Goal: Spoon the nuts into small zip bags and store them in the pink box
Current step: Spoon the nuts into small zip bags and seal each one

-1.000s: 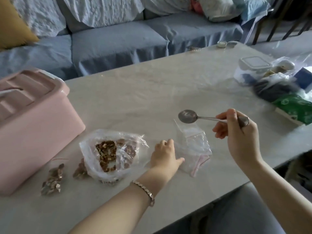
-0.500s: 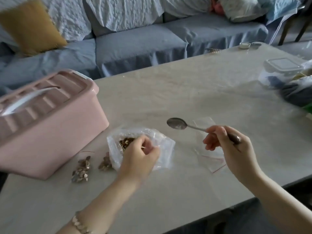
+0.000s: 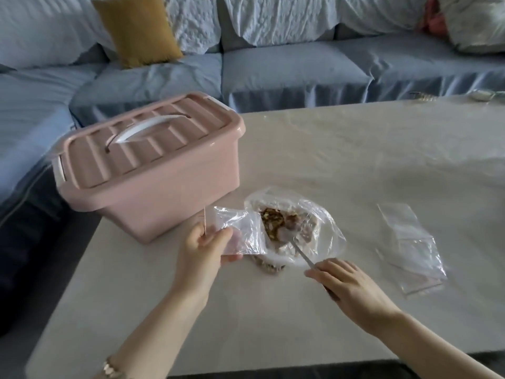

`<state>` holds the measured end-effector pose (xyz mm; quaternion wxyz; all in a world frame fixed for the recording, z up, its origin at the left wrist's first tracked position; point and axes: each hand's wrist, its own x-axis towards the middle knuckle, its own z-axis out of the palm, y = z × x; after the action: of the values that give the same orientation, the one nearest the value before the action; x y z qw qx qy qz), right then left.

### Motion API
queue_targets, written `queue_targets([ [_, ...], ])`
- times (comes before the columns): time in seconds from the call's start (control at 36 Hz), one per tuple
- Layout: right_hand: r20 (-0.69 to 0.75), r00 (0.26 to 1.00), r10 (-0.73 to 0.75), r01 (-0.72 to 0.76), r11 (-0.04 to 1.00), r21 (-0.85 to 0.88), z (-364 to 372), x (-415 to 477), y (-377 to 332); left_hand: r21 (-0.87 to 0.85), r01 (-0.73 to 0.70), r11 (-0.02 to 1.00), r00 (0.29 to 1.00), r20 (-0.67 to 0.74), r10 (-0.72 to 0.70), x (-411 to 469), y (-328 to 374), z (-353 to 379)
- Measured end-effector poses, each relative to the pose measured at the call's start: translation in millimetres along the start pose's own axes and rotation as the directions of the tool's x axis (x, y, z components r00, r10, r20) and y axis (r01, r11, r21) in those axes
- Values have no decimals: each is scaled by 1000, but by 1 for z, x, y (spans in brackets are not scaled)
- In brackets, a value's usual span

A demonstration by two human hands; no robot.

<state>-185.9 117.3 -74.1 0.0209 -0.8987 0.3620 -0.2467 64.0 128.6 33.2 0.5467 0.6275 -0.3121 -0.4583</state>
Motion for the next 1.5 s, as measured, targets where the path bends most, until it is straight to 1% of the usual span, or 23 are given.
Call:
queue_targets([
  [0.08,74,997,3,4,996,-92,5,-2,-1,-55,22,998,1000,17,-22,0,-3,-1],
  [0.25,215,970,114,-83,986,-148,-1,-4,-7,-93,67,993,998,16,-65,-3,-3,1],
  [0.33,152,979,138,-111,978,-176,-11,0,-17,-118,84,989,996,46,-79,-7,-4,0],
  [0.42,1,961,276,-275,959,63,-18,16,-34,-135,104,985,991,101,-91,-11,-4,1],
  [0.44,-13,928,373,-363,909,203,-23,24,-41,-142,116,983,987,123,-99,-12,-3,3],
  [0.47,37,874,484,-462,805,372,-30,35,-50,-141,123,982,984,147,-102,-14,-3,4],
  [0.53,307,735,604,-625,431,650,-43,56,-66,-124,135,983,973,206,-108,-17,-2,6],
  [0.56,434,688,582,-650,227,725,-48,64,-70,-113,139,984,966,234,-110,-19,-1,7],
  [0.58,513,664,545,-647,73,759,-51,70,-73,-106,141,984,961,254,-111,-20,0,8],
  [0.64,551,633,544,-605,-96,790,-53,77,-76,-89,138,986,955,276,-108,-21,3,8],
  [0.72,538,548,640,-544,-217,811,-53,79,-77,-57,145,988,954,273,-125,-20,3,6],
  [0.83,523,504,687,-547,-214,809,-54,76,-76,56,124,991,961,244,-134,-16,-2,7],
  [0.89,516,480,710,-526,-238,816,-56,75,-78,219,-23,976,990,137,-7,-13,-10,8],
  [0.92,509,465,724,-510,-250,823,-58,75,-80,350,-139,926,990,75,120,-12,-15,9],
  [0.94,496,450,743,-495,-255,831,-60,76,-81,478,-260,839,960,33,278,-12,-18,10],
  [1.0,454,430,780,-478,-230,848,-63,77,-83,632,-487,603,815,80,574,-13,-20,11],
  [1.03,430,435,791,-475,-204,856,-64,77,-83,642,-554,530,758,127,640,-15,-20,13],
  [1.06,407,449,796,-474,-174,863,-65,78,-84,631,-595,497,732,172,659,-18,-17,16],
  [1.11,360,483,798,-476,-106,873,-68,80,-87,564,-627,538,758,279,590,-24,-11,22],
  [1.19,271,550,790,-489,42,871,-71,83,-94,485,-544,685,835,396,383,-28,-6,29],
  [1.25,227,564,794,-503,112,857,-72,83,-96,475,-537,697,837,402,372,-29,-6,31],
  [1.39,190,520,833,-574,176,800,-69,78,-95,427,-564,706,824,348,448,-35,-5,31],
  [1.5,168,546,821,-604,247,758,-65,76,-94,416,-535,735,835,397,382,-38,-3,32],
])
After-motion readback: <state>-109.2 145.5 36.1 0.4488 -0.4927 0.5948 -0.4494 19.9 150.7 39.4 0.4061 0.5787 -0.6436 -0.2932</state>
